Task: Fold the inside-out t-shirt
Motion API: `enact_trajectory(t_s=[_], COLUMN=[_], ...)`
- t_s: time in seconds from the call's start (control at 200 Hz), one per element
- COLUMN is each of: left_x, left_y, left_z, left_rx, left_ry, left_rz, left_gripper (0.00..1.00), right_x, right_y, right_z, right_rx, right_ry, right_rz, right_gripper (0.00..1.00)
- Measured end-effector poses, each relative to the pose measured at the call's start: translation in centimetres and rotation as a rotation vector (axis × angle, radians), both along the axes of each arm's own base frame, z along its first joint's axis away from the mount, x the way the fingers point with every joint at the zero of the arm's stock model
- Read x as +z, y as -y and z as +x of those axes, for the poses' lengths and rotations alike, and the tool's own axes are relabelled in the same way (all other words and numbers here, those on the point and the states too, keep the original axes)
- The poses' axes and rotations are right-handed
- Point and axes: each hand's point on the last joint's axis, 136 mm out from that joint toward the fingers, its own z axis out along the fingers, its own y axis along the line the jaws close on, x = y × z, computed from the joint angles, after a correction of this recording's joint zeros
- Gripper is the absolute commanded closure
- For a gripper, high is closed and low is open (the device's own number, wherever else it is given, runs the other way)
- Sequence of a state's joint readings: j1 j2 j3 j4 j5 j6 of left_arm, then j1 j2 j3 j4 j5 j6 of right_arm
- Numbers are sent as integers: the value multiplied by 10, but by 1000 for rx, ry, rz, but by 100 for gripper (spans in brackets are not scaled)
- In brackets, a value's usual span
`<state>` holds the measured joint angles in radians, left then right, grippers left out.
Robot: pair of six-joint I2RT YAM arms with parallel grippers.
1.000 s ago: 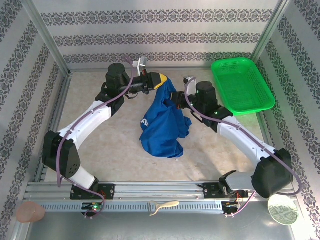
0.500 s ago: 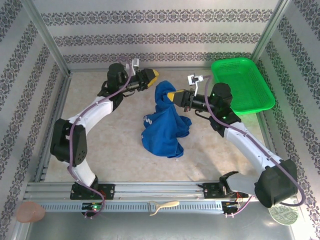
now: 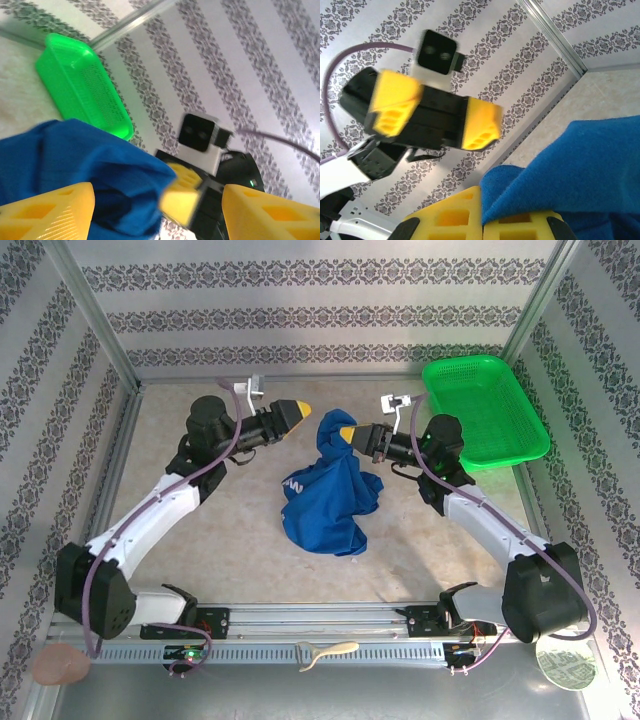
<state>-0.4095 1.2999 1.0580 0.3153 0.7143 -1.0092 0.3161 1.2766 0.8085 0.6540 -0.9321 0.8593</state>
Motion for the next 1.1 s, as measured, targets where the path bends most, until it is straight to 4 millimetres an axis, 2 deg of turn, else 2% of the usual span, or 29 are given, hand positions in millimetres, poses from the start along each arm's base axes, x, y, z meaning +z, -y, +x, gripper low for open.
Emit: enact_trajectory(t_s=[0.06, 0.125, 0.31, 0.415, 0.639, 0.754, 0.949, 0.989, 1.049, 1.079, 1.099], left_x=[-1, -11, -60, -76, -75, -74, -86, -88, -89, -89, -88], left_y=[9, 16, 24, 27, 31, 33, 42, 44, 45, 45, 45], left_z=[-7, -7, 14, 22, 28, 30, 36, 36, 35, 35, 34], left_rx=[-14, -21, -2, -4, -8, -11, -32, -36, -41, -43, -46], left_ry=[15, 9, -68, -92, -82, -73, -91, -95, -101, -100, -96], left_rz=[29, 66, 174, 205, 211, 213, 222, 224, 221, 221, 220], left_gripper=[33, 37, 46, 49, 54, 63, 62, 68, 92, 100, 100], right_x=[-1, -3, -7, -7, -6, -6, -6, -6, -6, -7, -7], right_y=[0, 0, 1, 1, 2, 2, 2, 2, 2, 2, 3], right_z=[0, -1, -1, -1, -1, -1, -1, -1, -1, -1, -1], right_rx=[-1, -1, -7, -9, -9, -9, -10, -10, -10, -12, -16], right_ry=[-1, -2, -8, -16, -23, -23, -23, -22, -21, -22, -22], right_rz=[2, 4, 5, 7, 12, 12, 12, 13, 13, 13, 13], right_gripper=[100, 100, 100, 100, 100, 100, 100, 100, 100, 100, 100])
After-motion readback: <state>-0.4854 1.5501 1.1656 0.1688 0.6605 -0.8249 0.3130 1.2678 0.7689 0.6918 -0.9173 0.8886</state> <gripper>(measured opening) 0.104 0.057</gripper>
